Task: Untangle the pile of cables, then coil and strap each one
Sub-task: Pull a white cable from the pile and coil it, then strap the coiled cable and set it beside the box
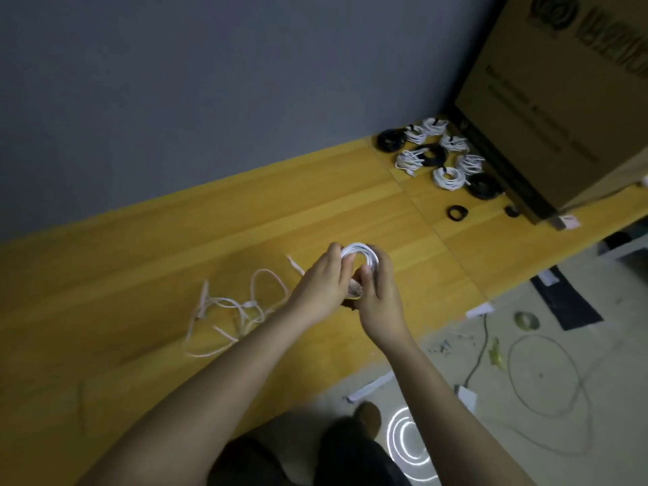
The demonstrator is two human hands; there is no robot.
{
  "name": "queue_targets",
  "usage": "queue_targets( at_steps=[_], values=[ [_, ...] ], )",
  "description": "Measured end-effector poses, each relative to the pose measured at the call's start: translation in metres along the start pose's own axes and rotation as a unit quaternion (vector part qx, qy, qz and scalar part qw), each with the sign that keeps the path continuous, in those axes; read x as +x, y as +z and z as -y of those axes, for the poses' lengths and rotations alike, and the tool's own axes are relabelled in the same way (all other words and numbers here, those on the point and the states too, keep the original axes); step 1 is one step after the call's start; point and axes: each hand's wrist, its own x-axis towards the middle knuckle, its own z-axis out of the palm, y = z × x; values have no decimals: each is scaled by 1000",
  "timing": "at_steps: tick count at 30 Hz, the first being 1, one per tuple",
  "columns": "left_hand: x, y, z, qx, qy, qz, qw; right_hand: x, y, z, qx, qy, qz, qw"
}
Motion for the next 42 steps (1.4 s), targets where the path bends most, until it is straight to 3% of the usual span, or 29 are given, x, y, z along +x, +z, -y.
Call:
queue_targets(
  at_steps=[6, 10, 12, 15, 18, 21, 26, 31, 36, 42],
  values=[
    [30, 92, -58, -37, -48, 70, 996, 30, -118, -34, 40, 165, 66, 983],
    [57, 128, -78, -106, -103, 40, 988, 42, -135, -47, -26, 77, 3, 997],
    [76, 140, -84, -138, -125, 61, 981, 56, -146, -54, -68, 29, -33, 997],
    [107, 153, -88, -170, -141, 102, 970, 87, -171, -64, -78, 31, -72, 994],
    [143, 166, -89, -222, -138, 140, 955, 121, -200, -79, -102, 26, -56, 993],
    [184, 184, -88, -180, -146, 182, 955, 155, -230, -100, -121, 19, -16, 992],
    [239, 221, -83, -117, -142, 225, 957, 206, -274, -141, -166, 84, -4, 983],
    [269, 246, -80, -26, -184, 150, 971, 226, -323, -179, -219, 157, -16, 963],
    [290, 270, -91, 33, -232, 81, 969, 252, -372, -209, -245, 158, 46, 956],
    [319, 323, -114, 118, -194, 14, 974, 290, -415, -237, -261, 147, 99, 949]
  ],
)
